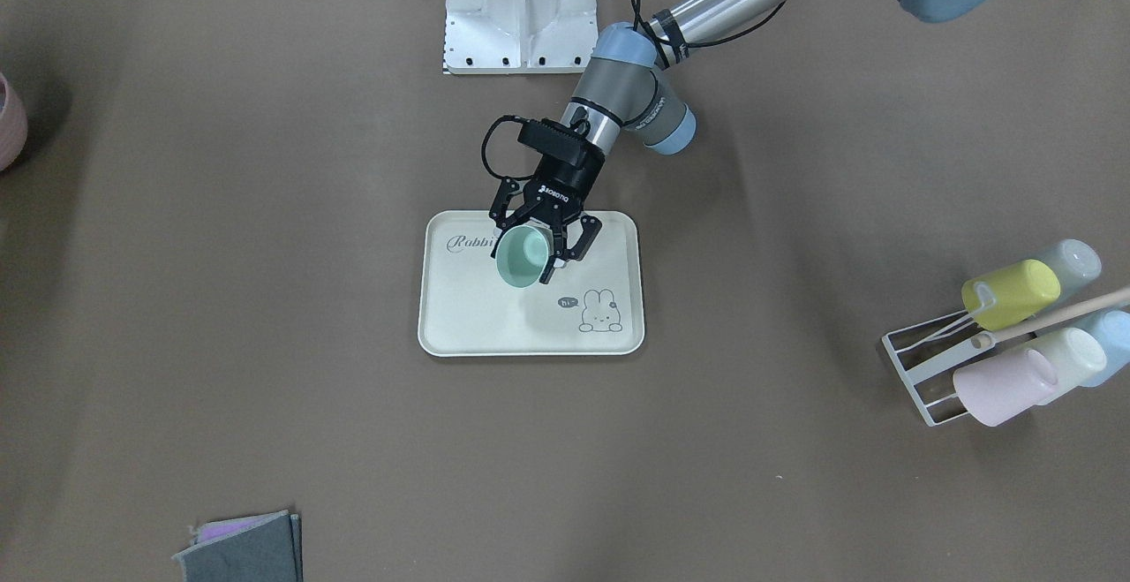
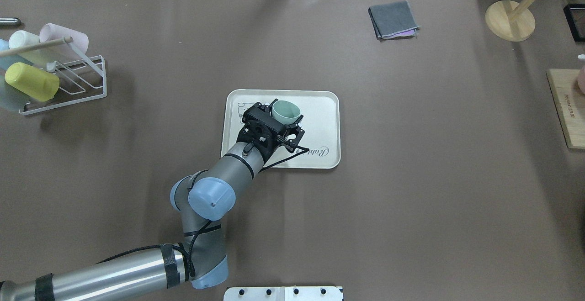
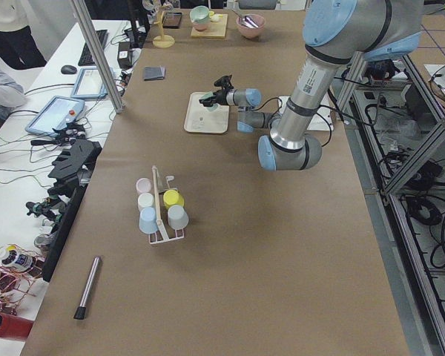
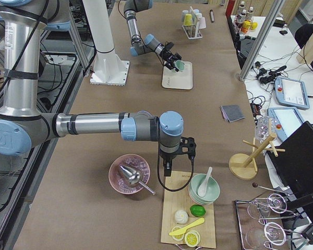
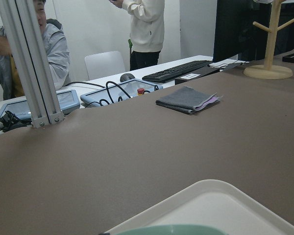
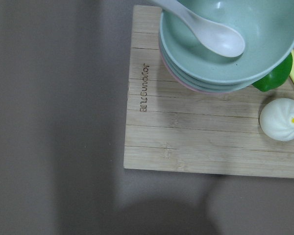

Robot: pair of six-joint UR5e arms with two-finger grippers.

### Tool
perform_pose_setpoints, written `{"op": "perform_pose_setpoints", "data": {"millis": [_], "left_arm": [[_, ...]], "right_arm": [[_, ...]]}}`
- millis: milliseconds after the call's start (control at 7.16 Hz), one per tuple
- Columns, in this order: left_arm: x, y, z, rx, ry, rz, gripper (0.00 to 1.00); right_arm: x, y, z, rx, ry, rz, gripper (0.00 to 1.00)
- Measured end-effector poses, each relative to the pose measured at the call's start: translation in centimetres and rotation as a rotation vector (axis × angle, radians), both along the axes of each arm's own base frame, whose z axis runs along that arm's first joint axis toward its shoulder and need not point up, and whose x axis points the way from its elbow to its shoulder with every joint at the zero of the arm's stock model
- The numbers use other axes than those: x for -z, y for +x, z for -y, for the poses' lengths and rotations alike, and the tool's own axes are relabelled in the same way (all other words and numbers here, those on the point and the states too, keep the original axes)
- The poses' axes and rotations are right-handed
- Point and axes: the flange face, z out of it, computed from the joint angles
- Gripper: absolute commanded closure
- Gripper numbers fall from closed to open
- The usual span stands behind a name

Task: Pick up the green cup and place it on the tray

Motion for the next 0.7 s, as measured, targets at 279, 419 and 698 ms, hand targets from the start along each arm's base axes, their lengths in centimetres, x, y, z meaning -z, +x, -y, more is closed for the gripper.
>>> {"op": "perform_pose_setpoints", "data": {"millis": [279, 419, 698], "left_arm": [[-0.5, 1.1, 0.3, 0.004, -0.009, 0.029, 0.21], [-0.4, 1.4, 0.5, 0.009, -0.014, 0.045, 0.19], [0.3, 1.7, 0.6, 0.013, -0.017, 0.055, 0.16]], "right_arm": [[0.0, 0.0, 0.0, 0.002, 0.002, 0.0, 0.0], [0.1, 0.0, 0.1, 0.003, 0.004, 0.0, 0.0], [0.1, -0.1, 0.1, 0.006, 0.005, 0.001, 0.0]]}}
